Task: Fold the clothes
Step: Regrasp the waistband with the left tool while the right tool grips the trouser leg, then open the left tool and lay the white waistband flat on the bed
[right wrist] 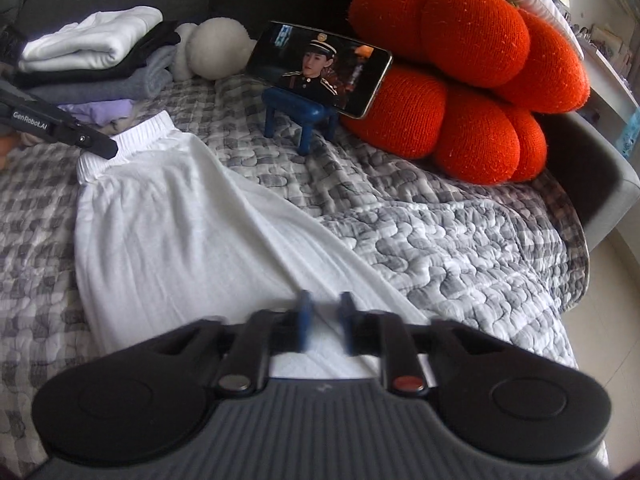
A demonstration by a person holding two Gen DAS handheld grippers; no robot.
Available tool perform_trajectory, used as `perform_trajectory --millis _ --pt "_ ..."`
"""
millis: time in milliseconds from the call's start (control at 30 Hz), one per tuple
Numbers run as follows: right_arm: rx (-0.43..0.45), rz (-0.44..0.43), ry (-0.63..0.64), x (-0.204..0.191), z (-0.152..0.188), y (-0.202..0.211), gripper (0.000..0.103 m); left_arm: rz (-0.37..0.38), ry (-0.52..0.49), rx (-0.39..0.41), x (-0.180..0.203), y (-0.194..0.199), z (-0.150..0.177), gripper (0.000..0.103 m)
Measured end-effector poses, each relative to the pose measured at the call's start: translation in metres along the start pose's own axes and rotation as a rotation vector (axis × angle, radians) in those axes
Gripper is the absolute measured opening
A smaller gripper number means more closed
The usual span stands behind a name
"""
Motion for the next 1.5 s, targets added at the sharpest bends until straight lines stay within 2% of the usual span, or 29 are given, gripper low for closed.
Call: perform_trajectory --millis 67,167,300,333,667,867,1067,1300,1400,1500 --pt "0.015 -0.007 -0.004 -0.001 -0.001 0.002 0.040 0.024 0.006 -0.002 -0.002 0.003 -0.001 0.006" --pt "-0.023 -0.009 -0.016 0.002 0.000 -0.007 0.039 0.020 -0.009 -0.020 -0.004 -0.002 0.001 0.006" --pt "-0.032 -0.028 -0.027 0.004 -0.005 -0.014 0.004 0.011 0.025 -0.029 -0.011 -0.008 0.000 0.006" --pt "-0.034 -0.026 -0.024 0.005 -0.006 -0.015 0.003 0.013 0.028 -0.025 -0.012 -0.008 0.000 0.006" --pt "-0.001 0.029 0.007 0.019 -0.027 -0.013 0.002 -0.001 0.057 -0.012 -0.021 -0.009 0.000 0.006" --pt "-0.072 0.063 0.042 0.026 -0.024 -0.037 0.001 -0.021 0.041 -0.009 -0.021 -0.013 -0.001 0.006" --pt "-0.066 0.065 0.025 0.025 -0.019 -0.039 0.001 -0.036 0.047 -0.005 -0.026 -0.015 -0.001 0.008" --pt "-0.042 0.089 0.006 0.022 -0.018 -0.039 0.002 -0.052 0.030 -0.004 -0.026 -0.018 -0.002 0.014" --pt "-0.038 0.115 0.007 0.022 -0.015 -0.042 0.006 -0.055 0.046 -0.005 -0.028 -0.017 -0.002 0.015" --pt "-0.001 0.143 -0.021 0.024 -0.019 -0.033 0.013 -0.073 0.052 -0.007 -0.030 -0.015 -0.004 0.027"
Point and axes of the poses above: each gripper's, at about its wrist camera, not at the fingertips, and y roughly against the way its jaws point, x to its right, z to its underside, the point moved 9 cm from there along -y, roughly the way its jaws point
